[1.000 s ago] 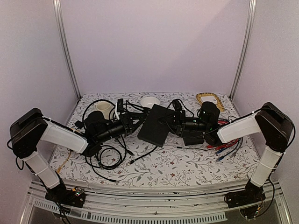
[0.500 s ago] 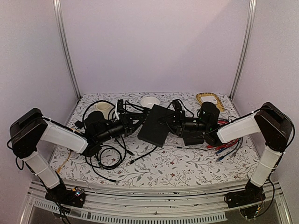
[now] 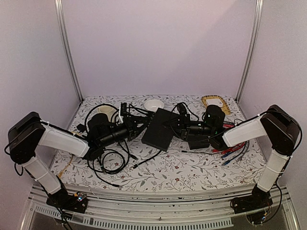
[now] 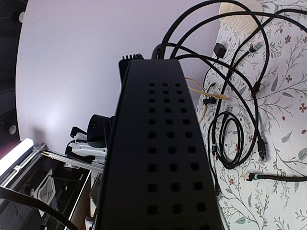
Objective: Pull the plug from the switch port
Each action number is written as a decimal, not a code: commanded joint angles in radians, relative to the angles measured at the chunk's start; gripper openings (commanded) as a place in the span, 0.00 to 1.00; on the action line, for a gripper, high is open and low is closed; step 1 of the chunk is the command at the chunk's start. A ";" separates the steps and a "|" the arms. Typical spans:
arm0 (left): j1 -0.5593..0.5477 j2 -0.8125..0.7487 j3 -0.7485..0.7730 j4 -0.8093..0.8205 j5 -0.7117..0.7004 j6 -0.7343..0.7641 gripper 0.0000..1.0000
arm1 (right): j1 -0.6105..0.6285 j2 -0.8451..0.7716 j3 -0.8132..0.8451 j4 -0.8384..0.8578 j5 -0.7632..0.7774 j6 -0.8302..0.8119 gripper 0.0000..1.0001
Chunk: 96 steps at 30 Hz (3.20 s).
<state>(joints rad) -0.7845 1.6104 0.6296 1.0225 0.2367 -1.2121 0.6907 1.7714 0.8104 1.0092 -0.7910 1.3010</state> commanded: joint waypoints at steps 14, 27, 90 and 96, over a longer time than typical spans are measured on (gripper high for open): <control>-0.034 -0.043 -0.055 0.015 -0.252 -0.031 0.00 | -0.023 -0.008 0.000 0.144 -0.040 0.009 0.02; -0.044 -0.060 -0.079 0.051 -0.380 -0.051 0.00 | -0.039 -0.017 -0.020 0.153 -0.054 0.016 0.02; 0.186 -0.649 -0.420 -0.689 -0.290 -0.116 0.69 | -0.080 -0.029 0.047 -0.040 -0.020 -0.094 0.02; 0.174 -0.742 -0.356 -0.894 -0.290 -0.195 0.70 | -0.080 -0.016 0.059 -0.049 -0.025 -0.102 0.02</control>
<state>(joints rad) -0.6102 0.9344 0.2169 0.2867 -0.0483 -1.3449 0.6189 1.7630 0.8204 0.8978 -0.8215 1.2232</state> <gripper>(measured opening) 0.701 0.254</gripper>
